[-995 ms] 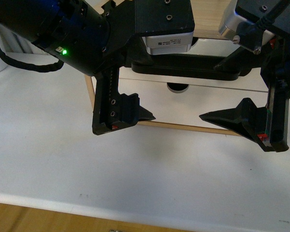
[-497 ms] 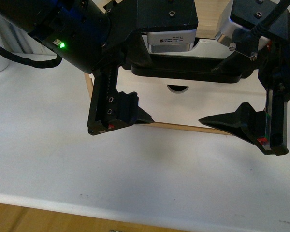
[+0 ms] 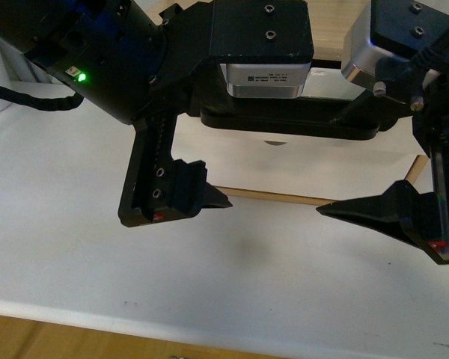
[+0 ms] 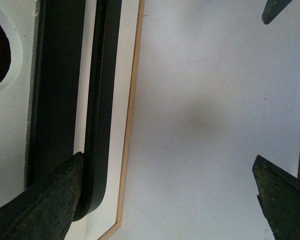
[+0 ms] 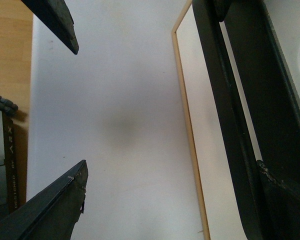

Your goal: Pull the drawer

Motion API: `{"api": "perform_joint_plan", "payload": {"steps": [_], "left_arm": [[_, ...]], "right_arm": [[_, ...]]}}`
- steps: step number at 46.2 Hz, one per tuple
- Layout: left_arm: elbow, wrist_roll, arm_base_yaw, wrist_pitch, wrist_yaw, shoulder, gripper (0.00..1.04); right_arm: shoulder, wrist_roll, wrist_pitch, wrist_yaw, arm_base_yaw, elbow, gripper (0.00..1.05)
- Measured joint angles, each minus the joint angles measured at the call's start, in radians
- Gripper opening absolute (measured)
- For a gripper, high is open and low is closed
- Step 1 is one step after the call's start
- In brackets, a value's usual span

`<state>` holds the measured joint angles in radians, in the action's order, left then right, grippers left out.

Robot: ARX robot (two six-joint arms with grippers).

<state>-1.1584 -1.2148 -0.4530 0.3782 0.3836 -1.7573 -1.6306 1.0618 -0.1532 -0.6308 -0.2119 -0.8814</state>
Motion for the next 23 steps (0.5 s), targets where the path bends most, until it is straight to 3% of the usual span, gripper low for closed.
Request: {"api": "perform_joint_plan", "payload": {"steps": [9, 23], "left_arm": [[0.053, -0.004, -0.025, 0.010, -0.019, 0.053, 0.99], [0.195, 0.018, -0.077, -0.019, -0.050, 0.185, 0.99]], "right_arm": [[0.056, 0.031, -0.063, -0.017, -0.003, 0.038, 0.96], [0.188, 0.017, -0.022, -0.029, -0.020, 0.186, 0.96]]}}
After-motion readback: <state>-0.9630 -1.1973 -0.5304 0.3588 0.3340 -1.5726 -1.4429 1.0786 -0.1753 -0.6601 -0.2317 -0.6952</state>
